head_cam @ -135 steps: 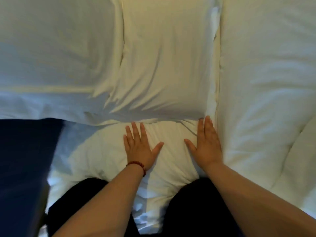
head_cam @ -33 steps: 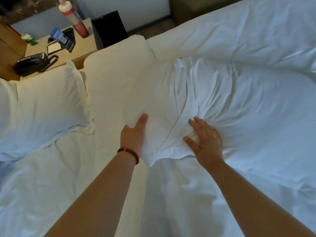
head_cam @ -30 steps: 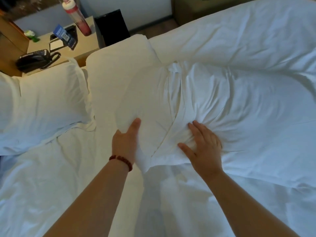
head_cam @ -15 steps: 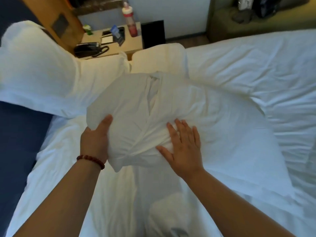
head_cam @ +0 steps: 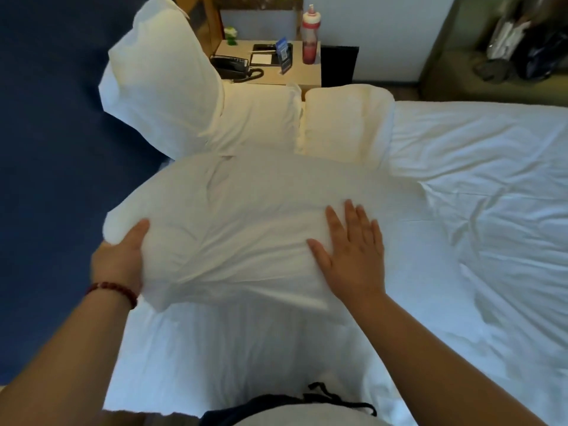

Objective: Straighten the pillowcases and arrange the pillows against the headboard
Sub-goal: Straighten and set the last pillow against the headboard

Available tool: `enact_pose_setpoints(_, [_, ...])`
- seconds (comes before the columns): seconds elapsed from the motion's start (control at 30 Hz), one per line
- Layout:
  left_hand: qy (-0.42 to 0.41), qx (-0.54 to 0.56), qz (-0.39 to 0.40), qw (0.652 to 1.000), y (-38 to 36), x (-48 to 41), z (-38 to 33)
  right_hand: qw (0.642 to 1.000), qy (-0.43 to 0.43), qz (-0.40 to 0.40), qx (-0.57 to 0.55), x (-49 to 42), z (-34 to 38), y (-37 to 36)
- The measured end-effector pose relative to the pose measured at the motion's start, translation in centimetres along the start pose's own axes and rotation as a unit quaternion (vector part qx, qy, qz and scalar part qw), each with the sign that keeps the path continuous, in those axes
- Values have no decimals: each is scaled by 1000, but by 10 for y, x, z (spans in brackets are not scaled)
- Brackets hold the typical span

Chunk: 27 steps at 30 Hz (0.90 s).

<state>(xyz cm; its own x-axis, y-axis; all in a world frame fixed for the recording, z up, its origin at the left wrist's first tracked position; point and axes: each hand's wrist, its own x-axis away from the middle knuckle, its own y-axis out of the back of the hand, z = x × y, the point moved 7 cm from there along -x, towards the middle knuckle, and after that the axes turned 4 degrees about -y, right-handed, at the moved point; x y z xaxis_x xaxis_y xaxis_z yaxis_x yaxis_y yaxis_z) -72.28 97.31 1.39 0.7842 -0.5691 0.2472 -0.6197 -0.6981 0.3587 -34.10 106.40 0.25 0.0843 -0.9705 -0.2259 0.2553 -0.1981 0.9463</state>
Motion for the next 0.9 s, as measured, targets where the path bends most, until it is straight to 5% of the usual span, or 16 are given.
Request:
enact_pose_setpoints(0.1, [53,-92,0,994,31,-27,45,995,-89,51,0,8,-9,-13])
enact_pose_setpoints(0.27, [103,-232,109,961,-5,-36,101,958,-255,127,-5,31,-57,-35])
enact_pose_setpoints(0.37, [-42,-350,82,932,-46,1,67,922,-356,147,-51,35,-85,-36])
enact_pose_setpoints(0.47, [-274,-320,271,865,-140,83,17,884,-433,157,-85,38,-105,-31])
enact_pose_setpoints(0.57, [-351,-334,414,770,-218,153,-1,839,-489,179,-158,47,-129,-31])
enact_pose_setpoints(0.67, [-380,-418,421,710,-260,179,2,802,-512,197,-236,61,-153,-34])
enact_pose_setpoints(0.9, [-378,-450,338,735,-272,182,15,793,-448,230,-342,51,-172,-31])
